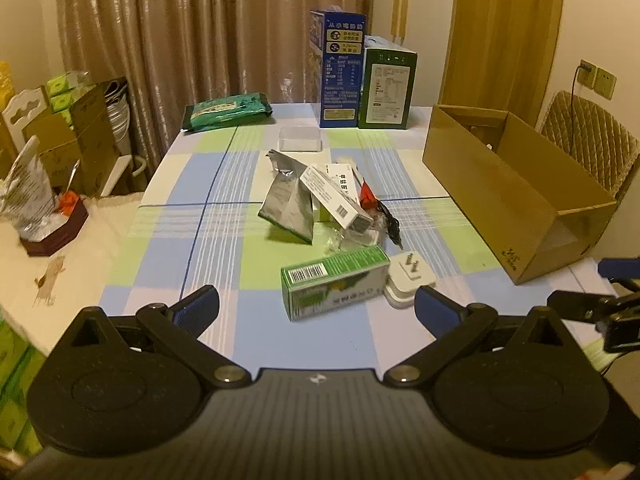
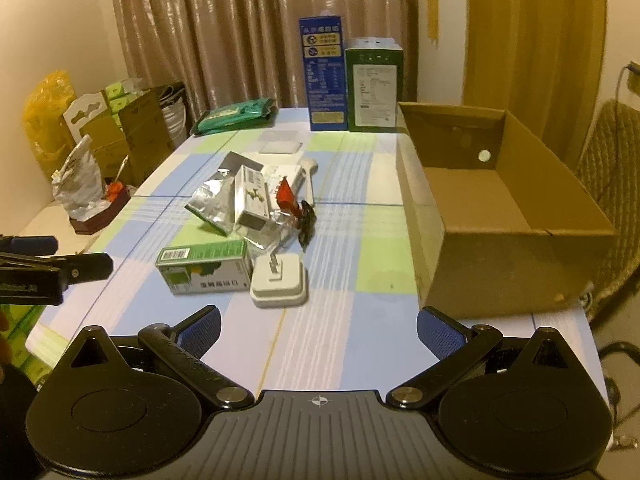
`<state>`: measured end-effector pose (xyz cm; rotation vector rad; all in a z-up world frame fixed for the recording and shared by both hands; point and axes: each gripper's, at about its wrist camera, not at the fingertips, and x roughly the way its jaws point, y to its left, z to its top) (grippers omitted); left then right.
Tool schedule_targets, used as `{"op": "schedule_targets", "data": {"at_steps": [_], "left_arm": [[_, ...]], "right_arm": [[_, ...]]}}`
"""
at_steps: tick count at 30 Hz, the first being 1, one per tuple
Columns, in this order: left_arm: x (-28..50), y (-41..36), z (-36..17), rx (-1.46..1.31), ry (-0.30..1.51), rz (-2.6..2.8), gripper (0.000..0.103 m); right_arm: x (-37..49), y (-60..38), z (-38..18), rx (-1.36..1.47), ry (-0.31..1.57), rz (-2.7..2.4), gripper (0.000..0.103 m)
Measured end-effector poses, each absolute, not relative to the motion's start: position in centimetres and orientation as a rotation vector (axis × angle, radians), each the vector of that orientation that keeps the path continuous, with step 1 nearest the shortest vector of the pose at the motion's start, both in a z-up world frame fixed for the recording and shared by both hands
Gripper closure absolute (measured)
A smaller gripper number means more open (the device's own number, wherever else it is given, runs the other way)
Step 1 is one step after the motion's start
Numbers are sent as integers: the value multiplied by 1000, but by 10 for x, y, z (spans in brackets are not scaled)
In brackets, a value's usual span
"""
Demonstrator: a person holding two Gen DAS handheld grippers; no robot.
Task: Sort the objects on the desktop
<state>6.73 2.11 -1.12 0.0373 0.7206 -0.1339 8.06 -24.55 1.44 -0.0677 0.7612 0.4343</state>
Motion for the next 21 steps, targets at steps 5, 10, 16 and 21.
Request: {"op": "schedule_targets", "data": {"at_steps": [5, 10, 16, 21], "left_arm": [[95, 23, -31, 103, 769, -154, 1], [111, 22, -44, 122, 785, -196, 1], [128, 19, -58, 147, 800, -230, 1], [137, 20, -67, 165, 785, -253, 1]], "right_arm": [[101, -235, 6, -93, 782, 447, 2], [116, -227, -6, -123, 816, 503, 2], [130, -217, -20, -154, 844, 528, 2], [146, -212, -34, -123, 899, 578, 2]]}}
